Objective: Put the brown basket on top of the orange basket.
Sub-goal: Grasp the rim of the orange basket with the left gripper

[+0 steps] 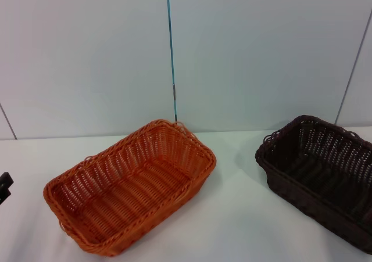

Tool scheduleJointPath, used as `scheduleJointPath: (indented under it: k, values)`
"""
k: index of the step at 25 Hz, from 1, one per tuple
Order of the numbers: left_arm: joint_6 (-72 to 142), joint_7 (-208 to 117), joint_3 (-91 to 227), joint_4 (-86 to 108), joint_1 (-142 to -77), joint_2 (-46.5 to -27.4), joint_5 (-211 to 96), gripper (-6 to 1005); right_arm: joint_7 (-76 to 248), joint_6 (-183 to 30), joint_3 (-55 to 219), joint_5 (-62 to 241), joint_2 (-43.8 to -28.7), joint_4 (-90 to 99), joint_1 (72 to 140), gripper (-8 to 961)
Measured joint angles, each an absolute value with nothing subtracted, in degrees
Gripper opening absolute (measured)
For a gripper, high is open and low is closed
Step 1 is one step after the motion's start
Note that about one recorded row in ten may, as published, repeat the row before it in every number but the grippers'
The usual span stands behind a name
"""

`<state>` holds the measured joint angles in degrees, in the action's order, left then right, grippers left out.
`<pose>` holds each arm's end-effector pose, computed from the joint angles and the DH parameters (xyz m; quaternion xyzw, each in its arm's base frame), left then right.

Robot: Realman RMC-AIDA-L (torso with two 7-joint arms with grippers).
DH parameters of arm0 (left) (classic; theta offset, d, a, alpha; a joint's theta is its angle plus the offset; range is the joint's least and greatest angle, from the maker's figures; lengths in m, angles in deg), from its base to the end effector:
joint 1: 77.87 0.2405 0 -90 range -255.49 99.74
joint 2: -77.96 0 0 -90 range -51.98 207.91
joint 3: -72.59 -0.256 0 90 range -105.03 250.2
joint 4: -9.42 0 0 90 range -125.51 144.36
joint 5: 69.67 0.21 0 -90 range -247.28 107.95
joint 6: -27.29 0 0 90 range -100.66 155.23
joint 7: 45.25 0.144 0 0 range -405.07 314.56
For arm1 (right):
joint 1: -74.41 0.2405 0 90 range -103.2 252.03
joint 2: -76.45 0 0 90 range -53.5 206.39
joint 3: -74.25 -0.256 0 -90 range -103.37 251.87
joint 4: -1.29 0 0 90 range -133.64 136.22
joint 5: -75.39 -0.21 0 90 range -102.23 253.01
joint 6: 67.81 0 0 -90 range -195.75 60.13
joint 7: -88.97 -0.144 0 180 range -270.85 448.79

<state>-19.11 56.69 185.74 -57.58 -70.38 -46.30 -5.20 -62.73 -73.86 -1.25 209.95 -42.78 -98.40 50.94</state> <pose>-0.3340 0.2737 0.0783 -0.7014 -0.3583 -0.3136 0.5304 0.2494 0.2602 0.0831 -0.3327 -0.6361 -0.6492 0.2513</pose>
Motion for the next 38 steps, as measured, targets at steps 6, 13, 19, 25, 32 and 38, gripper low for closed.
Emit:
scheduleJointPath:
  k: [6, 13, 19, 25, 32, 38]
  values:
    - [-19.12, 56.69, 185.68, -57.05, -70.68, -46.22, -5.24, 750, -62.73, -74.03, -1.07, 209.95, -42.74, -98.39, 51.02, 919]
    - [-19.12, 56.74, 185.71, -56.55, -72.01, -46.06, -5.25, 749, -62.74, -73.97, -1.07, 209.95, -42.73, -97.90, 51.49, 919]
    - [-16.96, 55.84, 185.35, -56.18, -73.43, -46.03, -4.65, 749, -63.02, -73.72, -1.14, 209.95, -42.73, -97.24, 52.47, 920]
    - [-5.73, 39.98, 183.61, -60.74, -75.82, -45.69, 6.55, 742, -63.24, -73.60, -1.46, 209.78, -42.74, -96.29, 53.63, 919]
    - [-7.22, 14.55, 187.52, -66.60, -81.81, -45.45, 30.52, 712, -63.34, -73.60, -1.79, 209.60, -42.74, -94.91, 54.69, 918]
    - [-19.61, -8.16, 196.43, -67.39, -91.87, -44.81, 56.82, 680, -63.75, -71.87, -2.95, 209.45, -42.73, -94.63, 55.46, 916]
